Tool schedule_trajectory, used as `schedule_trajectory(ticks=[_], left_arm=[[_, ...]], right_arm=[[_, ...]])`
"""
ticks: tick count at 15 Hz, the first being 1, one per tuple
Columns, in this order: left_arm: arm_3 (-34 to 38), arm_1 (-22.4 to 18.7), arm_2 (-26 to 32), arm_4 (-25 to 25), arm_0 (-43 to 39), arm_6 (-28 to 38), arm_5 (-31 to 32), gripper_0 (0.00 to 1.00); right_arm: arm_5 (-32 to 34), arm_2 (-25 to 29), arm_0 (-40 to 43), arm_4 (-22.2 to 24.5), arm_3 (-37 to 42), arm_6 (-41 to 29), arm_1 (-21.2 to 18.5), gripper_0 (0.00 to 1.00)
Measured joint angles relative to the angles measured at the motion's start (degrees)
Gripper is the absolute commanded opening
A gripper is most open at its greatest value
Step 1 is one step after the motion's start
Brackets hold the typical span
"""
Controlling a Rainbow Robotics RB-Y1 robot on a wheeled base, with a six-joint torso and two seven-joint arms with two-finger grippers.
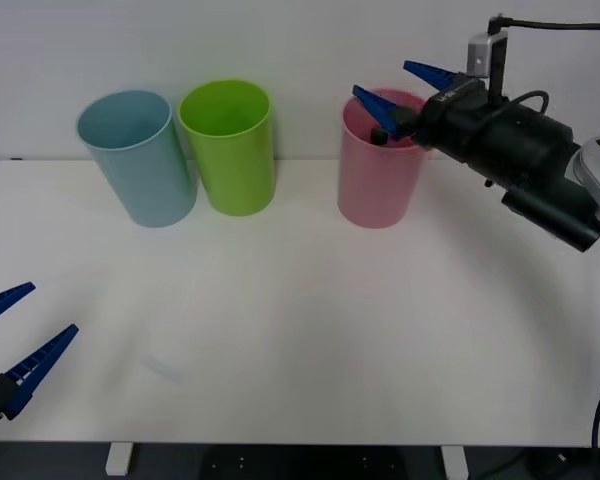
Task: Grasp the object on the table and drop it into the matching bin: aluminum can to the light blue bin, PET bottle to the pink bin.
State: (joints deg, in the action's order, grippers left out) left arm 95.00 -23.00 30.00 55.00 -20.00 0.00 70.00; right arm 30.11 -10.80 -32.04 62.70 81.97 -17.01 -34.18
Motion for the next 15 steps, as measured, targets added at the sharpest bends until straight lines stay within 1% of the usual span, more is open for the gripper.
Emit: schedule_trajectory(ticks=[4, 9, 15], left_arm=[[0.00, 0.00, 0.00, 0.00, 0.00, 0.00, 0.00, 1.00], [0.00, 0.00, 0.00, 0.00, 0.00, 0.00, 0.00, 1.00], [0.00, 0.00, 0.00, 0.00, 0.00, 0.00, 0.00, 1.00]], right_arm=[[1.30, 1.23, 8.16, -1.50, 8.85, 0.36, -2.30, 1.00], [9.46, 5.80, 16.50, -1.52, 13.65, 2.39, -2.49, 1.00], [12.27, 7.40, 26.12, -2.75, 16.79, 12.97, -2.48, 1.00]])
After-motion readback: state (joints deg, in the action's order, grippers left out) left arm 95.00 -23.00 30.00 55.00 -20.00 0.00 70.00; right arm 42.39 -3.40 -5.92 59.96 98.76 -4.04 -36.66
